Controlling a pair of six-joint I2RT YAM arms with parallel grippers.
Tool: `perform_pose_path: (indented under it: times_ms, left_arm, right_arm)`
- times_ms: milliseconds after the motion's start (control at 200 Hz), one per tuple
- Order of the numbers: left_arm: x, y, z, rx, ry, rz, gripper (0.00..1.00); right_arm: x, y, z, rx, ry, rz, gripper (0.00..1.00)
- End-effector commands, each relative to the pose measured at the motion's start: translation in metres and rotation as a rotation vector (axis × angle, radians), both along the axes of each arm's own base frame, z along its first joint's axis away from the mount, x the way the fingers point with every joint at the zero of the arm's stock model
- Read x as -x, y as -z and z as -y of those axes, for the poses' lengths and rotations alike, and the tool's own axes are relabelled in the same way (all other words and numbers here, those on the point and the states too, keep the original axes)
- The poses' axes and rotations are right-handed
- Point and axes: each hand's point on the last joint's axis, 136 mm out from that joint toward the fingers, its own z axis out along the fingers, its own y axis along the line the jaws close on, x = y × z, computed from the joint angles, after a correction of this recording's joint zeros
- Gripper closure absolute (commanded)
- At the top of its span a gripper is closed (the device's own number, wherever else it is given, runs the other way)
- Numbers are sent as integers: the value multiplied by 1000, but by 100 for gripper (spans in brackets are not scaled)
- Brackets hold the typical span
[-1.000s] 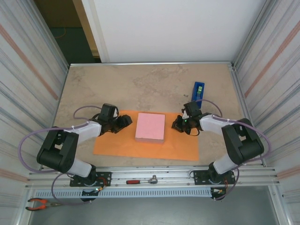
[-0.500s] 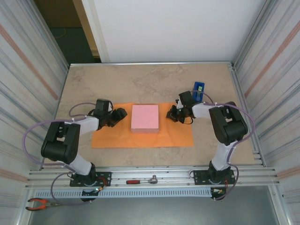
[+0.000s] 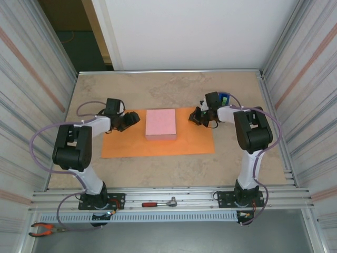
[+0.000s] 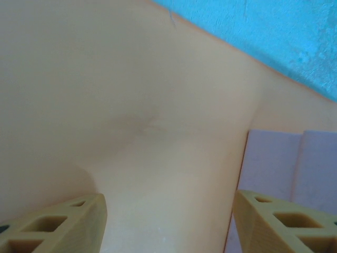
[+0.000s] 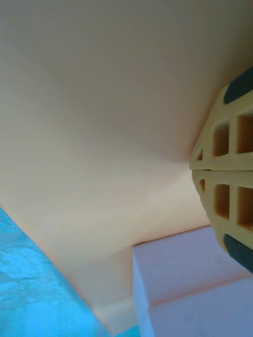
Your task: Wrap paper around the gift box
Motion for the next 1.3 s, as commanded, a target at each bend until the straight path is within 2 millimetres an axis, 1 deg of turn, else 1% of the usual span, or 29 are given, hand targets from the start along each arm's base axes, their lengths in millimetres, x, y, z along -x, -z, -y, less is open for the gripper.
perform_pose_path:
  times_ms: [0,65,100,130,215,271,351,416,546,681,822,927,1007,1102,1193,1298]
  left_arm:
    - [0,-40,6,-3,94,70,33]
    - [4,-59,12,38,116,109,32]
    - [9,-66,17,67,130,124,32]
    - [13,-70,20,87,139,131,31]
    - [28,-78,32,132,178,144,30]
    - [40,-79,40,143,208,146,28]
    - [54,-75,50,153,238,143,26]
    - [61,-71,57,168,249,140,25]
    - [65,-57,64,178,254,115,25]
    - [62,-48,66,168,264,99,24]
    - [54,-43,71,182,273,89,24]
    - [49,-34,78,209,284,60,29]
    - [47,-30,83,219,293,55,34]
    - [46,-31,91,225,314,57,38]
    - [47,-35,100,236,338,60,43]
    - [51,-42,106,240,356,68,44]
  right_arm:
    - [10,-52,-10,-36,-61,96,76]
    - [21,-65,-15,-33,-75,115,53]
    - [28,-73,-18,-29,-84,130,43]
    - [33,-77,-22,-25,-93,142,38]
    - [47,-85,-33,-18,-113,157,30]
    - [54,-87,-42,-30,-121,158,28]
    - [60,-88,-58,-43,-136,160,26]
    - [61,-86,-68,-42,-145,157,25]
    - [60,-74,-83,-24,-151,135,25]
    - [59,-60,-89,-1,-151,116,24]
    - [59,-47,-94,1,-157,92,24]
    - [59,-39,-96,3,-160,73,26]
    - [60,-37,-97,-4,-160,67,29]
    - [61,-38,-99,-17,-165,65,36]
    - [63,-41,-101,-30,-176,68,46]
    - [67,-49,-103,-48,-183,83,58]
